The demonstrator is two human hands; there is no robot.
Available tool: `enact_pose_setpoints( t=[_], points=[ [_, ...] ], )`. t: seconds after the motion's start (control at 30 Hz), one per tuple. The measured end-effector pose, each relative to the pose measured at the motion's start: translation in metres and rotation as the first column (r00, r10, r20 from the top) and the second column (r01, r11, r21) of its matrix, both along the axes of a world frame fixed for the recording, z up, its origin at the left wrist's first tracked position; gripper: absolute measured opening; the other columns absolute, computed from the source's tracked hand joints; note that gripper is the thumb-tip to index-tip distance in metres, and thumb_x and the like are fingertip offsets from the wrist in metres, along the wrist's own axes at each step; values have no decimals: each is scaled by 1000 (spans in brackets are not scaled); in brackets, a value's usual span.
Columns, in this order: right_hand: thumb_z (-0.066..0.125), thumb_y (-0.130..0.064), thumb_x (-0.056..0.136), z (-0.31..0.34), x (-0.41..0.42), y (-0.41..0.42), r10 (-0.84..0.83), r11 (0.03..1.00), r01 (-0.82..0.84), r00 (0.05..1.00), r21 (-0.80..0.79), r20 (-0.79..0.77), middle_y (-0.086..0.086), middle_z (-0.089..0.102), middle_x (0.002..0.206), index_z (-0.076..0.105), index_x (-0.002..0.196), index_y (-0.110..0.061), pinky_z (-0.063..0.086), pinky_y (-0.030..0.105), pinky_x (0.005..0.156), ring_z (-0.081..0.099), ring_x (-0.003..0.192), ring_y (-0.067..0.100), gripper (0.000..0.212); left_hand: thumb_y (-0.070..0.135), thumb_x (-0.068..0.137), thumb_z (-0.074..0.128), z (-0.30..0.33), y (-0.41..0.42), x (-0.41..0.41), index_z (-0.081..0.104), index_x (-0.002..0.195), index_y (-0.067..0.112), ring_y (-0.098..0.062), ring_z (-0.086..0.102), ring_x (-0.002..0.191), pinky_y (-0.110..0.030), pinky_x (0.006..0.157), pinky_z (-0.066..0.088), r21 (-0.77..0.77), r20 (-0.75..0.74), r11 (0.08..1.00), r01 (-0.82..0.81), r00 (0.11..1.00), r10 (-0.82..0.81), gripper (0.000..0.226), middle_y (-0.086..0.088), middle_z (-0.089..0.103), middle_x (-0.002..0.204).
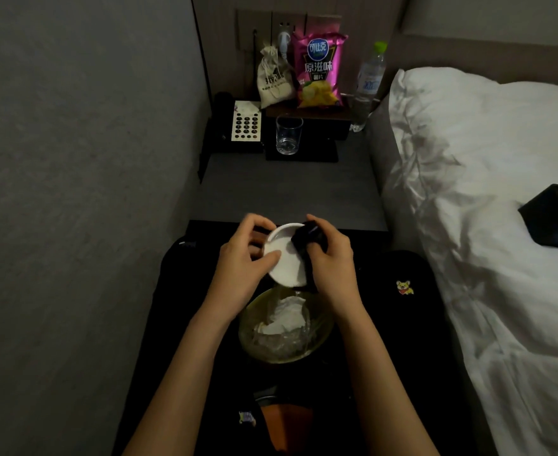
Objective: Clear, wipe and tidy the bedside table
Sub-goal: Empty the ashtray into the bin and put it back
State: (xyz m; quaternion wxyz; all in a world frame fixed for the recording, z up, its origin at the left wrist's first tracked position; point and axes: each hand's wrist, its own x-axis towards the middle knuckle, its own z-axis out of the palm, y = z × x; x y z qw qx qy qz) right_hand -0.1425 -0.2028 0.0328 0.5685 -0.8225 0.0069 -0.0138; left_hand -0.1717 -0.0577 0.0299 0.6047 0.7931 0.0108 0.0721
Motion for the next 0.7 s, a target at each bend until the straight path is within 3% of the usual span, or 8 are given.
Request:
enact_pose_setpoints(
  t=[0.1, 0.27, 0.37, 0.43, 0.5, 0.6, 0.7],
  points=[
    [48, 2, 94, -2, -2, 0, 39, 998, -38, 999, -41, 16, 6, 58, 129, 56, 136, -15, 44, 36, 106, 52, 123, 18, 46, -4, 81, 64, 4, 2, 4, 62, 91, 20, -9, 67, 85, -23, 69, 52, 71, 71, 997, -19, 997, 14, 26, 4, 69, 91],
    [52, 7, 91, -4, -9, -1, 279, 942, -251, 955, -224, 99, 8, 58, 114, 56, 137, -11, 45, 22, 92, 57, 108, 17, 50, 17, 87, 67, 6, 6, 10, 72, 94, 20, -19, 69, 90, -51, 80, 54, 177, -22, 972, 153, 988, -151, 9, 0, 72, 90],
    [50, 6, 93, -4, -7, 1, 152, 985, -142, 983, -97, 99, 4, 59, 119, 55, 137, -13, 44, 17, 95, 55, 111, 11, 49, 8, 86, 68, 3, 4, 6, 68, 108, 24, -13, 69, 90, -41, 79, 57, 83, -14, 994, 68, 998, -67, 27, 2, 72, 95],
    [49, 3, 94, -2, -2, 2, 0, 1000, 0, 999, 4, 39, 5, 59, 128, 56, 136, -15, 44, 28, 104, 53, 119, 13, 46, 5, 80, 73, 1, 2, 1, 62, 104, 26, -10, 68, 80, -30, 67, 57, -1, -22, 1000, -21, 1000, 21, 33, 1, 70, 90],
    [48, 1, 95, -2, 0, 1, -42, 998, 42, 999, 40, -10, 6, 58, 131, 56, 136, -16, 44, 36, 106, 52, 123, 16, 45, 3, 78, 74, 1, 1, 1, 61, 92, 23, -13, 67, 73, -30, 62, 57, 27, 11, 997, -66, 998, 65, 27, 2, 69, 85],
    [51, 3, 93, -2, -6, -1, 59, 998, -56, 995, -42, 76, 4, 59, 120, 57, 135, -15, 46, 28, 101, 55, 114, 13, 46, 3, 79, 70, 4, 5, 6, 66, 84, 21, -19, 68, 75, -43, 69, 58, 121, 46, 991, -56, 998, 51, 19, 2, 70, 82],
    [53, 8, 90, -2, -10, -3, 274, 945, -236, 949, -225, 156, 4, 57, 107, 57, 135, -11, 44, 13, 88, 57, 101, 12, 50, 16, 81, 72, 4, 9, 10, 69, 83, 28, -14, 68, 78, -47, 70, 56, 302, -20, 949, 85, 996, -82, 13, 8, 70, 81]
  ],
)
